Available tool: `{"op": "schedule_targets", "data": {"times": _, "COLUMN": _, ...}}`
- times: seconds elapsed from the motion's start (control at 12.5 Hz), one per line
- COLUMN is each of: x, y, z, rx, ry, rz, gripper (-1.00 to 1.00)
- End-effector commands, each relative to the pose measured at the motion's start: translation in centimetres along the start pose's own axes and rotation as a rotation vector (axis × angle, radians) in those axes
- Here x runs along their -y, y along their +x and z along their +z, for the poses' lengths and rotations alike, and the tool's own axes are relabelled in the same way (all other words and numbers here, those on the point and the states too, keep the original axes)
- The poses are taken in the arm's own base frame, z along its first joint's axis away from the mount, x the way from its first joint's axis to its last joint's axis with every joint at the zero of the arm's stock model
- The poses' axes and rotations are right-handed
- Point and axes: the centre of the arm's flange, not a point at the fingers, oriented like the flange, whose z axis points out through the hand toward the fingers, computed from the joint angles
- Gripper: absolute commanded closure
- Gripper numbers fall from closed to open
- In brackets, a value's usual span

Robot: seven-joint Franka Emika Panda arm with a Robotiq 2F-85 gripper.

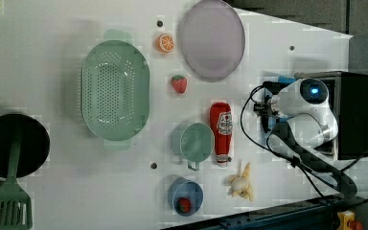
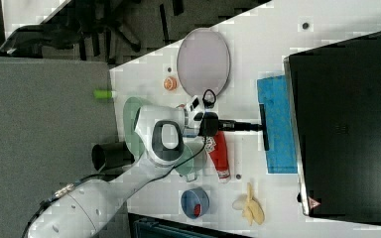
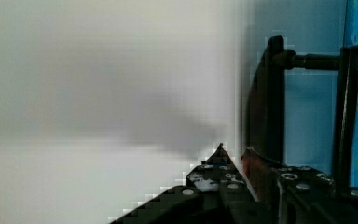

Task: Flap open oven.

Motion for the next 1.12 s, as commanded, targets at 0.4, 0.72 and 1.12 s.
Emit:
{"op": "schedule_targets", "data": {"times": 0.4, "x": -6.8, "y": 1.8, "z": -20.4, "rx": -0.078, "ry": 0.366, "rz": 0.408, "gripper": 0.65}}
{"op": "schedule_targets", "data": {"times": 0.72, "x": -12.2, "y": 0.0, "z": -31.6, "rx": 0.069, "ry": 0.480, "rz": 0.582, "gripper": 0.65}}
{"op": "schedule_targets", "data": {"times": 1.12, "x": -16.1, "y": -1.9, "z": -39.7, "rx": 0.085, "ry": 0.498, "rz": 0.676, "gripper": 0.65}}
